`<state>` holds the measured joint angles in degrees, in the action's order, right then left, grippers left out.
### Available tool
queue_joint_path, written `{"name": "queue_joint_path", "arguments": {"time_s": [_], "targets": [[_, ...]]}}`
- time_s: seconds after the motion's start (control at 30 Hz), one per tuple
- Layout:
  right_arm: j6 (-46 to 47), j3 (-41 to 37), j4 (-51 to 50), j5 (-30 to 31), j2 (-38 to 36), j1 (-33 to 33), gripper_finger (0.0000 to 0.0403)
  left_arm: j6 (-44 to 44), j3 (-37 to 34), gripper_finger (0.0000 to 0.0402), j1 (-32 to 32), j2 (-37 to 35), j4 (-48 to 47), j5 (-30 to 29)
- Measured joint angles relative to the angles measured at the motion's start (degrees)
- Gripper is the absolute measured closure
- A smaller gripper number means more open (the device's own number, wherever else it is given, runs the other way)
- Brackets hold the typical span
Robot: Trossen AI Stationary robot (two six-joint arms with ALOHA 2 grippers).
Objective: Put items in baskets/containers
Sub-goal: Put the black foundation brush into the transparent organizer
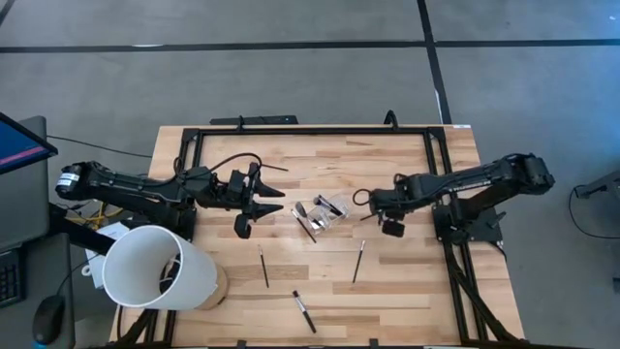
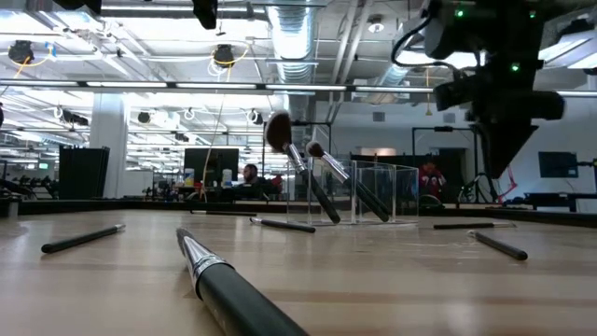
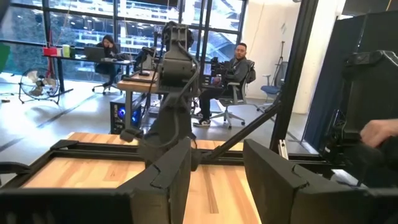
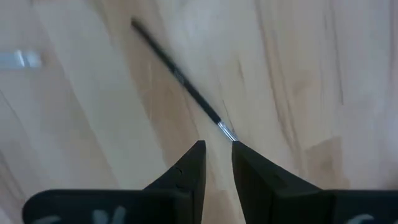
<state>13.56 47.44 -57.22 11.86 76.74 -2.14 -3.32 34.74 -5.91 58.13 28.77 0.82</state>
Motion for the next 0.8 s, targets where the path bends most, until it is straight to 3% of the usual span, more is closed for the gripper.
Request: {"name": "queue_joint_path", "arguments": {"time_s": [0.2, 0.37, 0.57, 0.8], "targets": [[-18.1, 0.0, 0.4, -0.4, 3.2, 0.0, 0.0333, 0.1, 0.0, 0.0257, 0.4, 0.0, 0.0, -0.8], [-28.0, 0.0, 0.3, -2.6, 8.4, 1.2, 0.0333, 0.1, 0.0, 0.0257, 1.9, 0.0, 0.0, -0.8], [-35.3, 0.0, 0.6, -4.9, 12.3, 6.8, 0.0333, 0.1, 0.0, 0.0257, 4.3, 0.0, -0.2, -0.8], [-37.6, 0.0, 2.7, -8.2, 12.1, 13.3, 0.0333, 0.1, 0.0, 0.0257, 6.1, 0.0, -0.5, -0.8]]}}
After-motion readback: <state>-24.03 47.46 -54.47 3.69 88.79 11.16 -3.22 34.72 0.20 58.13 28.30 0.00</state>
